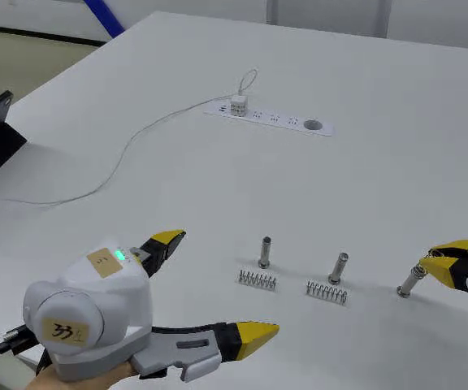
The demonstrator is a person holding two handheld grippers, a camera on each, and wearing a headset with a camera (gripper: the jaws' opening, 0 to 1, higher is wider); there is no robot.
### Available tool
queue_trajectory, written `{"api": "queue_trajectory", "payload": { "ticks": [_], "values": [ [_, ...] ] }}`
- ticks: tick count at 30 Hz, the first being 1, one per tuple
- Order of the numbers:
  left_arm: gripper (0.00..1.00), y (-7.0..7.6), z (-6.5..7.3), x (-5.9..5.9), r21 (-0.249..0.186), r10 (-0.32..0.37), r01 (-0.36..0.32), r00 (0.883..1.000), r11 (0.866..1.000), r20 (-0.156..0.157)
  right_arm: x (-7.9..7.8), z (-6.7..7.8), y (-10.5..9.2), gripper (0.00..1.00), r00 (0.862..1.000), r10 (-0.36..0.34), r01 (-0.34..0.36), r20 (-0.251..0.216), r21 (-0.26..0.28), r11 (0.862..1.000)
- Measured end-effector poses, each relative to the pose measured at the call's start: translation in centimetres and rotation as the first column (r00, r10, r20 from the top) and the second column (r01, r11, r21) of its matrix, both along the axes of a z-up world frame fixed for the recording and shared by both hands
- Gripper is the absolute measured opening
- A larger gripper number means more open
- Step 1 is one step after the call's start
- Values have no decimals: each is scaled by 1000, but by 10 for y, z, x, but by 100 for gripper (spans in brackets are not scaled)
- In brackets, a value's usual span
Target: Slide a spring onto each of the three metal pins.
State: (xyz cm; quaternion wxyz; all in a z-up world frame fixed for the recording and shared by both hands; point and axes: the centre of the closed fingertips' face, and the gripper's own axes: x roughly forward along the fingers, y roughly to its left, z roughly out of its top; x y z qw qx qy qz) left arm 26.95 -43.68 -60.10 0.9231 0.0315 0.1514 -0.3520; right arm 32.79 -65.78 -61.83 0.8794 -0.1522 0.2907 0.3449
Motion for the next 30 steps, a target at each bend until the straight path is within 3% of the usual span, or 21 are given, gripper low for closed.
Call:
{"api": "queue_trajectory", "payload": {
  "ticks": [25, 30],
  "values": [
    [100, -2, -7, -3, 19, -15, 15, 999, 1000, -29, -1, -24, 4, 11, 997, 32, -38, -68, -81, 996],
    [100, -3, -3, -3, -12, -15, 15, 1000, 1000, -27, -1, -28, 5, 11, 997, 30, -36, -76, -83, 996]
  ]
}}
